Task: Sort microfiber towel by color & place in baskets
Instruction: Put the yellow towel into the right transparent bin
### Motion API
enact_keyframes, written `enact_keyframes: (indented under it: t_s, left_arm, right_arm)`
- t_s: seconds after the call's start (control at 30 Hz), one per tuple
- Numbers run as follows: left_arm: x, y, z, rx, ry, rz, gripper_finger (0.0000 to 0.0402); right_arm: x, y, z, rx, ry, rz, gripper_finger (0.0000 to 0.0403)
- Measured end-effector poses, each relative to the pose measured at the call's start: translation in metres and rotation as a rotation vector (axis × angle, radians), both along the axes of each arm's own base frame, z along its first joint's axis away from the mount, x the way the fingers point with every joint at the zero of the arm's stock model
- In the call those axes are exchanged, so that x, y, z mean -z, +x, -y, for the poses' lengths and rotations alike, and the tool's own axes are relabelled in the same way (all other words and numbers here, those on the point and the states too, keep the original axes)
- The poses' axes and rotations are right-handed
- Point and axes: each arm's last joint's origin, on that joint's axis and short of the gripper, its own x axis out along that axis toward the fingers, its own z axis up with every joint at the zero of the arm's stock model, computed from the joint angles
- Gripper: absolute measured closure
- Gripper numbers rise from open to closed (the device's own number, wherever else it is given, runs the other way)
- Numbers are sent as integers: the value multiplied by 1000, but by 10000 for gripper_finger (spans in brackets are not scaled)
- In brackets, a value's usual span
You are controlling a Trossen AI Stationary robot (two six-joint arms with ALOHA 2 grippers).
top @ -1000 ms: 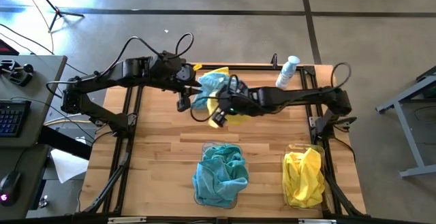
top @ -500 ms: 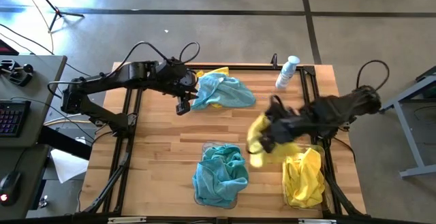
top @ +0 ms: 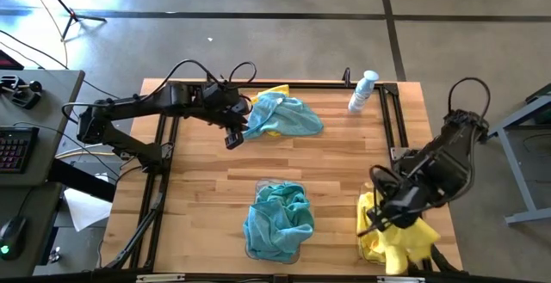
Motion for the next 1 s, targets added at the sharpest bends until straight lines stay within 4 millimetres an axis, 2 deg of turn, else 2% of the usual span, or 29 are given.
enact_keyframes:
  t_s: [0.1,0.17,0.37,0.43,0.53,0.8,1.0]
  left_arm:
    - [0,1,0,-17,-10,13,310]
    - [0,2,0,-30,-18,23,310]
    - [-2,4,0,-67,-44,60,310]
    - [-2,4,1,-63,-44,64,310]
    - [-3,5,2,-62,-44,70,310]
    - [-3,5,2,-81,-60,73,310]
    - [-3,5,2,-81,-59,74,310]
  right_arm:
    - [4,-3,-5,17,-32,5,402]
    - [15,-3,-7,18,-77,-10,402]
    - [75,-11,-13,-31,-231,-186,402]
    - [90,-14,-16,-28,-286,-175,402]
    - [109,-14,-18,55,-381,-70,402]
    - [145,-16,-37,144,-272,38,400]
    - [172,-23,-43,121,-202,1,391]
